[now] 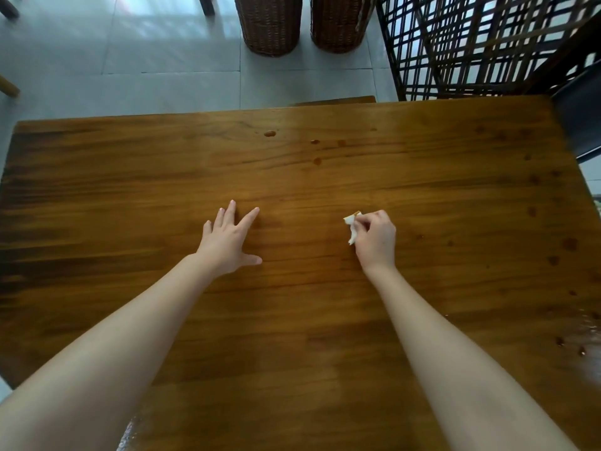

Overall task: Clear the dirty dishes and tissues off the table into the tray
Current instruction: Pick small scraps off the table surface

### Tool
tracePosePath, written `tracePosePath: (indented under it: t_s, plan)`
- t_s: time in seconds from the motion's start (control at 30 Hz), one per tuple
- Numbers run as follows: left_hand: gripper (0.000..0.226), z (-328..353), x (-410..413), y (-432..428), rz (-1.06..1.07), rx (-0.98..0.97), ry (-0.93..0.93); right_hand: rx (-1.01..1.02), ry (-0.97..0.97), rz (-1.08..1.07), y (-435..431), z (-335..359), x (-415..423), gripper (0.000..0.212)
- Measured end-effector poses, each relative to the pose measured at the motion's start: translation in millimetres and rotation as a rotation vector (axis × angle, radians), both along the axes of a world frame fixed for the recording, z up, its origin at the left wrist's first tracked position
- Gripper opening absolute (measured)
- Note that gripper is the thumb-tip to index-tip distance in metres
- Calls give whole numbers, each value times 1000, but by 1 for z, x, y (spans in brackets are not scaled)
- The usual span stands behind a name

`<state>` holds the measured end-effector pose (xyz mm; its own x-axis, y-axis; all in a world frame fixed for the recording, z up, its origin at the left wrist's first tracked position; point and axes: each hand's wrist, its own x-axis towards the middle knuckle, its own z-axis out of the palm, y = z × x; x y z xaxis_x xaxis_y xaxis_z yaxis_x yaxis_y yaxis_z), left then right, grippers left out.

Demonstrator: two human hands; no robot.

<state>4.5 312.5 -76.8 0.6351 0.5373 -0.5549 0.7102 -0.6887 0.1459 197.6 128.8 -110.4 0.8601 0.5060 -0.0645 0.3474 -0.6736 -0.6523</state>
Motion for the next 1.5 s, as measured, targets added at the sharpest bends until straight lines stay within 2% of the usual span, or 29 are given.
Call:
tracePosePath:
  t_s: [0.13,0.37,0.53,0.63,0.77,0.9,1.1,1.3,1.5]
  plan:
    - [104,2,12,13,-8,12,13,15,-22,-25,2,0,-18,19]
    - [103,5,37,34,15,57,60,45,-40,273,-7,-2,-72,19]
    - [105,3,50,52,-17,37,110,37,-109,485,-1,-5,-46,19]
    - [108,3,55,58,-70,50,157,43,-133,522,24,-5,-28,21]
    - [111,7,65,70,-113,20,229,86,-98,447,80,-8,1,23]
    - [109,4,65,71,-107,19,214,96,-105,384,125,-10,31,21]
    - [110,0,66,69,-64,23,210,73,-161,420,140,-13,57,20]
    - [112,-4,65,69,-48,27,215,30,-144,-15,123,-13,117,18]
    - [115,-8,66,69,-24,9,208,28,-174,-89,149,-11,102,21]
